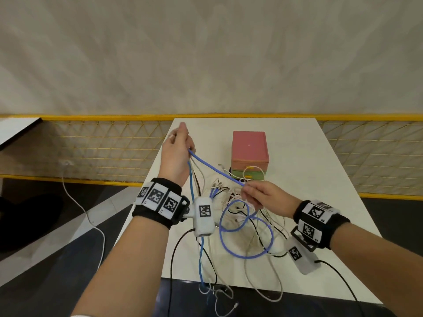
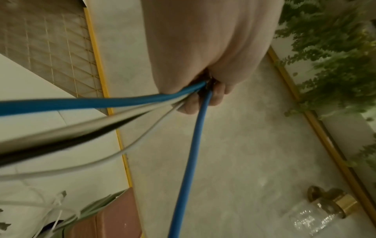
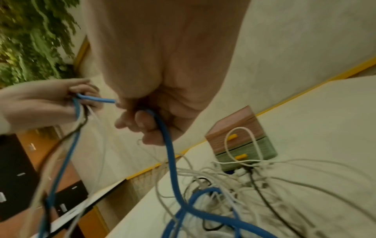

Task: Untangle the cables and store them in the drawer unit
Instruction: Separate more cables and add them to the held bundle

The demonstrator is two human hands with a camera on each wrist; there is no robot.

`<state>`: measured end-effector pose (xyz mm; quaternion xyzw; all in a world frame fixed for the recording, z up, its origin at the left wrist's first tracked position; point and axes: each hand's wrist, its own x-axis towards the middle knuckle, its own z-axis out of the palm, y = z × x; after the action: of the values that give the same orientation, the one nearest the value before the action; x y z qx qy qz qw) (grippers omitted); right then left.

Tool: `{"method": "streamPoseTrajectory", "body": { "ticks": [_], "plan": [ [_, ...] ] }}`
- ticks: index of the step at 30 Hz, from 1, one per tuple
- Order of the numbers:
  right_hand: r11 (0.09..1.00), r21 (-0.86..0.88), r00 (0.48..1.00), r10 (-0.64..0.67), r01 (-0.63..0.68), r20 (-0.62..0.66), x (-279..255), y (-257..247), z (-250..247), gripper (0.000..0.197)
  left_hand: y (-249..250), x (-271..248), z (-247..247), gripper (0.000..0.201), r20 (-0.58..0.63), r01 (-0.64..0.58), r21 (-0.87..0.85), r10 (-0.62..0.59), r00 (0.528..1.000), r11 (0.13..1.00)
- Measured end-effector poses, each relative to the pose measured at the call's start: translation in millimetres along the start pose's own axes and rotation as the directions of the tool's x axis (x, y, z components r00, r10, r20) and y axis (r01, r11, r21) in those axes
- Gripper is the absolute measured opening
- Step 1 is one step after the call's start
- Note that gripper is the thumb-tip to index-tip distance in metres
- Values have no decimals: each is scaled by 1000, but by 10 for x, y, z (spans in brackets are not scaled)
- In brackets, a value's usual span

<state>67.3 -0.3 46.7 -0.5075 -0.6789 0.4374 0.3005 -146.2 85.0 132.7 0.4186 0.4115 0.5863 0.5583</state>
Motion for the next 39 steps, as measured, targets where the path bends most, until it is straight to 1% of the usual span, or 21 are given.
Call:
{"method": "streamPoseTrajectory", "body": {
  "ticks": [3,5,8,9,10,12,14,16,18,19,21,23,24,25,27,29,31,33,35,37,39],
  "plan": [
    [1000,-6,996,18,-19,-85,-35,-6,-138,35,60,-103,-13,22,117,-9,-5,10,993,1000],
    [999,-34,986,-18,13,-164,-1,-171,-199,36,58,-235,78,8,287,-49,239,-23,958,970],
    [993,-5,970,-114,115,-213,65,-511,-259,35,-22,-422,232,28,452,-147,674,-246,857,724],
    [990,9,967,-139,144,-214,79,-592,-283,36,-33,-469,274,32,460,-165,710,-274,844,685],
    [986,36,965,-149,160,-215,87,-646,-306,35,-35,-488,294,35,464,-176,696,-248,851,696],
    [984,109,970,-118,144,-211,78,-615,-344,32,8,-443,260,35,353,-137,589,-101,930,796],
    [993,98,983,-52,70,-175,13,-447,-346,31,87,-310,141,36,39,-37,431,23,999,901],
    [1000,-11,992,12,-13,-125,-78,-225,-312,32,158,-162,-40,33,-216,0,337,77,973,942],
    [990,-126,994,53,-65,-98,-158,-90,-257,31,182,-131,-134,17,-244,-86,428,207,947,900],
    [982,-178,993,53,-70,-102,-165,-80,-228,30,189,-173,-119,7,-169,-159,477,268,949,864],
    [968,-251,993,-8,-21,-114,-127,-222,-167,30,103,-313,-26,35,131,-306,539,281,951,784],
    [954,-290,984,-122,80,-128,-31,-428,-137,30,9,-493,95,38,454,-387,616,93,886,686],
    [949,-289,978,-166,122,-130,23,-512,-137,30,-50,-547,141,29,541,-414,647,-4,841,640],
    [949,-281,974,-187,146,-127,62,-578,-144,31,-87,-582,168,19,562,-404,662,-62,825,632],
    [956,-248,973,-194,158,-126,93,-631,-171,31,-104,-597,194,22,547,-384,657,-60,835,649],
    [979,-157,973,-157,131,-169,62,-578,-200,27,-85,-543,177,27,460,-399,674,70,885,622],
    [994,-100,980,-70,52,-184,-12,-394,-189,28,-11,-428,84,32,232,-351,657,264,936,667],
    [991,-132,991,0,-18,-137,-118,-126,-145,29,100,-289,-67,35,-16,-289,608,375,927,739],
    [981,-183,994,46,-63,-100,-195,96,-94,27,145,-204,-199,27,-114,-253,631,409,905,734],
    [984,-155,992,68,-84,-102,-182,111,-53,26,99,-245,-198,9,-32,-300,604,399,917,738],
    [988,-150,994,30,-46,-104,-106,-73,-18,25,-17,-391,-114,40,217,-405,582,345,913,706]
  ]
}}
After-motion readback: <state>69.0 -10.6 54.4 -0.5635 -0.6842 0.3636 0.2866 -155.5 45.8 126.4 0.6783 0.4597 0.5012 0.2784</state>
